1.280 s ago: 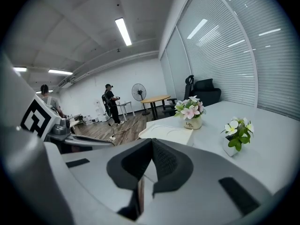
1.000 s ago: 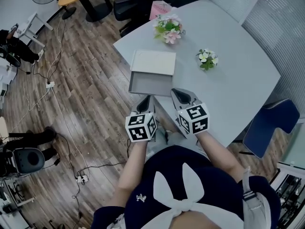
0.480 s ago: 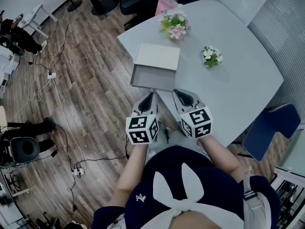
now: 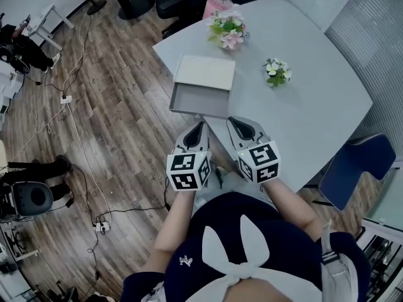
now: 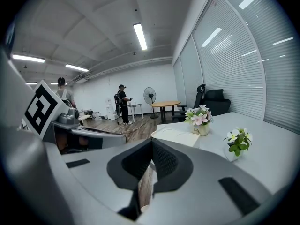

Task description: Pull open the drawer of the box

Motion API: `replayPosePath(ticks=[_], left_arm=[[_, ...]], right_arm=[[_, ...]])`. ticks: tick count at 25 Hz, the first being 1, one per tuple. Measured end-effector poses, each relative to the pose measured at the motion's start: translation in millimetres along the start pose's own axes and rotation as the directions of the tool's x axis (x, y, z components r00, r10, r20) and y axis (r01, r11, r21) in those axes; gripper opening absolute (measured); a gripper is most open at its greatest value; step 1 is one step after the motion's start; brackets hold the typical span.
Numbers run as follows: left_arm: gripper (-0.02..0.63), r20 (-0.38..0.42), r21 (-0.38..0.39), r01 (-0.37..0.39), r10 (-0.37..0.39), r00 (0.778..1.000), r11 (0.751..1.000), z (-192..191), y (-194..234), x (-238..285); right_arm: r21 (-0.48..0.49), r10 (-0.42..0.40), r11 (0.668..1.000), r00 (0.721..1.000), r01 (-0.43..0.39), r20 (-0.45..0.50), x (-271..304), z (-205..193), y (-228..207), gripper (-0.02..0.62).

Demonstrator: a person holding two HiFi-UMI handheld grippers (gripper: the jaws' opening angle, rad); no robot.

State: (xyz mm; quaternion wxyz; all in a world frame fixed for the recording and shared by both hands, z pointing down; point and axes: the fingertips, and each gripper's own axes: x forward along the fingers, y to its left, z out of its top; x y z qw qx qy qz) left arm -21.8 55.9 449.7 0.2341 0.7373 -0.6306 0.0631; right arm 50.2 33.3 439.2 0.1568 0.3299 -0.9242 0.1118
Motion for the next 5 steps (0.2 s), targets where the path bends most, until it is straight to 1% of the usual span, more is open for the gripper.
replayPosePath(ticks=[5], left_arm=[[0.028,-0.002,0.003,0.011,-0.011,1.000,1.000,-1.3,-8.0,6.6]], right_arm=[[0.007,0.003,1.000,1.000,-0.003,0.012,-2.8,1.2,-6.8,0.003]])
